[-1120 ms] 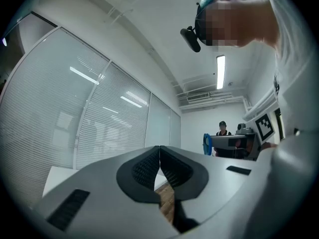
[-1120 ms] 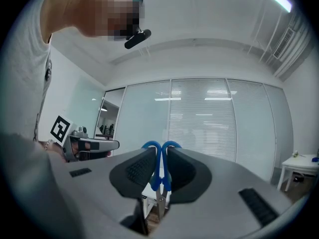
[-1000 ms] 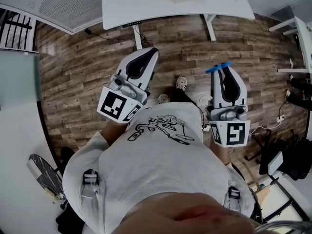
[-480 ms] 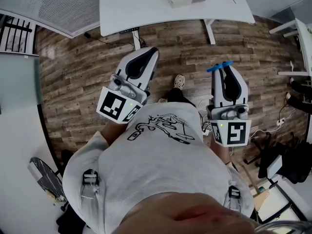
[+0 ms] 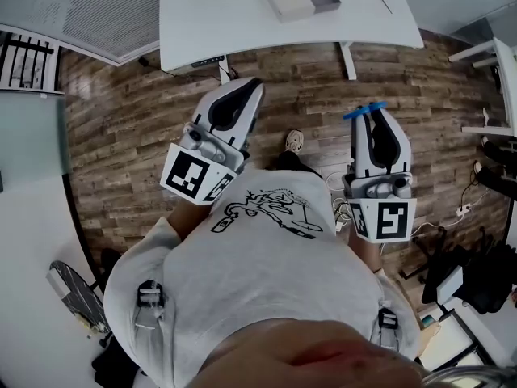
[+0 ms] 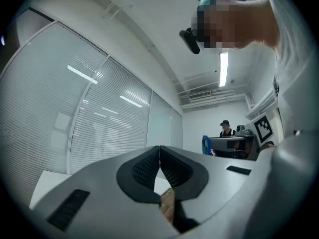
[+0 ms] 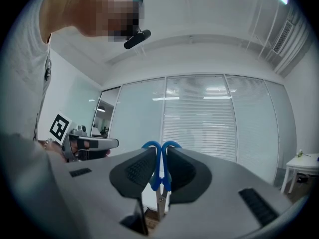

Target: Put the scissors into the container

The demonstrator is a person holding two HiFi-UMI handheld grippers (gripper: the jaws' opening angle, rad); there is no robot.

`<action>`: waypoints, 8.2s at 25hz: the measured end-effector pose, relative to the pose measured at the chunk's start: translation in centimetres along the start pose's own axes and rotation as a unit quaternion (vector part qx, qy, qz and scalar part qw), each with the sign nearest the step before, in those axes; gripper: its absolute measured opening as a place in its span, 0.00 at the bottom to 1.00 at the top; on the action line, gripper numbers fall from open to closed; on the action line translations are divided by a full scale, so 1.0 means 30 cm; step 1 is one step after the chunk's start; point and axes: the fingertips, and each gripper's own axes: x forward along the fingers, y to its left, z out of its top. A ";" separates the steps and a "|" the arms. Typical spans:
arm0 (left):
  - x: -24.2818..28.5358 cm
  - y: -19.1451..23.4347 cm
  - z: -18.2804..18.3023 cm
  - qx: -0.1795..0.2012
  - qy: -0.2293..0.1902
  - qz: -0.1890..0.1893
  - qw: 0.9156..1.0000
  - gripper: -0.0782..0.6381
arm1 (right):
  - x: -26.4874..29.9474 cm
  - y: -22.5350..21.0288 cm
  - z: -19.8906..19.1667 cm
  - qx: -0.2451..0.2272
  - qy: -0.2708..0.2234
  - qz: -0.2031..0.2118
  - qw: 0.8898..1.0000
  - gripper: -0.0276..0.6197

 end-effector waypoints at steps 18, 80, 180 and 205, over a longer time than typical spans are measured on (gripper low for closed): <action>0.329 0.075 -0.035 0.002 0.003 0.012 1.000 0.14 | 0.191 -0.288 -0.040 0.001 0.003 0.012 1.000 0.16; 0.966 0.614 -0.131 -0.013 0.005 0.035 0.999 0.14 | 0.930 -0.701 -0.122 -0.007 0.008 0.039 0.999 0.16; 1.424 1.007 -0.150 -0.010 0.007 0.045 0.999 0.14 | 1.642 -0.935 -0.567 0.005 0.107 0.091 0.990 0.16; 1.421 1.056 -0.163 -0.015 0.006 0.054 0.998 0.14 | 1.766 -0.849 -0.939 0.004 0.209 0.136 0.968 0.16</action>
